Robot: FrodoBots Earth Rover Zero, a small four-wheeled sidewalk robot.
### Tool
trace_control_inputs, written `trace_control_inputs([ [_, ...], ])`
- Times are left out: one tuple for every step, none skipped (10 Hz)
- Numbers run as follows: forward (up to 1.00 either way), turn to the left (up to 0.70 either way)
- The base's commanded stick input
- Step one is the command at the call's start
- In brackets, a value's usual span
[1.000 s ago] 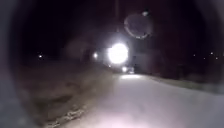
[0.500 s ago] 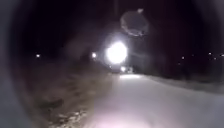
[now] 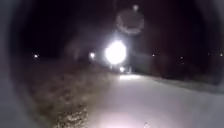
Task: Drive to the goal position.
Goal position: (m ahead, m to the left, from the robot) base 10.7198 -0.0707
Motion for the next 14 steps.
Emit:
trace_control_inputs([
  [1.0, 0.0],
  [1.0, 0.0],
  [1.0, 0.0],
  [1.0, 0.0],
  [1.0, 0.0],
  [1.0, 0.0],
  [1.0, 0.0],
  [1.0, 0.0],
  [1.0, 0.0],
  [1.0, 0.0],
  [1.0, 0.0],
  [1.0, 0.0],
  [1.0, 0.0],
  [1.0, 0.0],
])
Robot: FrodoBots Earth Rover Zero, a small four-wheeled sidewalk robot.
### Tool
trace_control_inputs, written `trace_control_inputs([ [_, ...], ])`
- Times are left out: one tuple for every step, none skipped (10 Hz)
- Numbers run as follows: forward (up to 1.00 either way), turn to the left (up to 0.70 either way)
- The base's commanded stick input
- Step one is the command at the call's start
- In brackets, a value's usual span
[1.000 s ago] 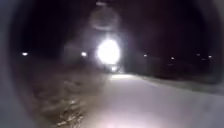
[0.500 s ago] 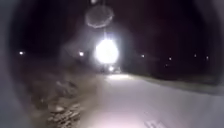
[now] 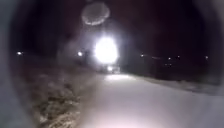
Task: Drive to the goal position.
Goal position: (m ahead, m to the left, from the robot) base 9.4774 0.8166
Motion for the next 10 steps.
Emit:
trace_control_inputs([
  [1.0, 0.0],
  [1.0, 0.0],
  [1.0, 0.0],
  [1.0, 0.0],
  [1.0, 0.0],
  [1.0, 0.0],
  [1.0, 0.0],
  [1.0, 0.0],
  [1.0, 0.0],
  [1.0, 0.0],
])
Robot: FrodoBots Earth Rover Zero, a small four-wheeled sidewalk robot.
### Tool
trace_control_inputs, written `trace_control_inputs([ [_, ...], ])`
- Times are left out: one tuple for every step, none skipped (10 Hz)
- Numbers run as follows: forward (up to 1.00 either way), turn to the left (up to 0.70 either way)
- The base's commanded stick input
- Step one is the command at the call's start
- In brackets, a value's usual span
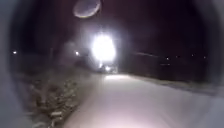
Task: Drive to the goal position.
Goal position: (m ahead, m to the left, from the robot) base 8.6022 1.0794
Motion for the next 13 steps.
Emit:
trace_control_inputs([
  [1.0, 0.0],
  [1.0, 0.0],
  [1.0, 0.0],
  [1.0, 0.0],
  [1.0, 0.0],
  [1.0, 0.0],
  [1.0, 0.0],
  [1.0, 0.0],
  [1.0, 0.0],
  [1.0, 0.01],
  [1.0, 0.22],
  [1.0, 0.4],
  [1.0, 0.3],
])
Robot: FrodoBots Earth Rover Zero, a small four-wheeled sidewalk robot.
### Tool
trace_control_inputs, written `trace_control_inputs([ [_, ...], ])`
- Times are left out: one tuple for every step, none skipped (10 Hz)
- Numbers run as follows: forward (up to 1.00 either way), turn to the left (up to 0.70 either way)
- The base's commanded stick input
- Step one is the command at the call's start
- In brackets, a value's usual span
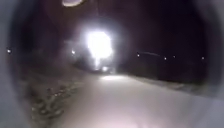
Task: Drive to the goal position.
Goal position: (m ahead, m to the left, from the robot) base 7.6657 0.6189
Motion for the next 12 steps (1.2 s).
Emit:
trace_control_inputs([
  [1.0, 0.0],
  [1.0, 0.0],
  [1.0, 0.0],
  [1.0, 0.0],
  [1.0, 0.0],
  [1.0, 0.0],
  [1.0, 0.0],
  [1.0, 0.0],
  [1.0, 0.0],
  [1.0, 0.0],
  [1.0, 0.0],
  [1.0, 0.0],
])
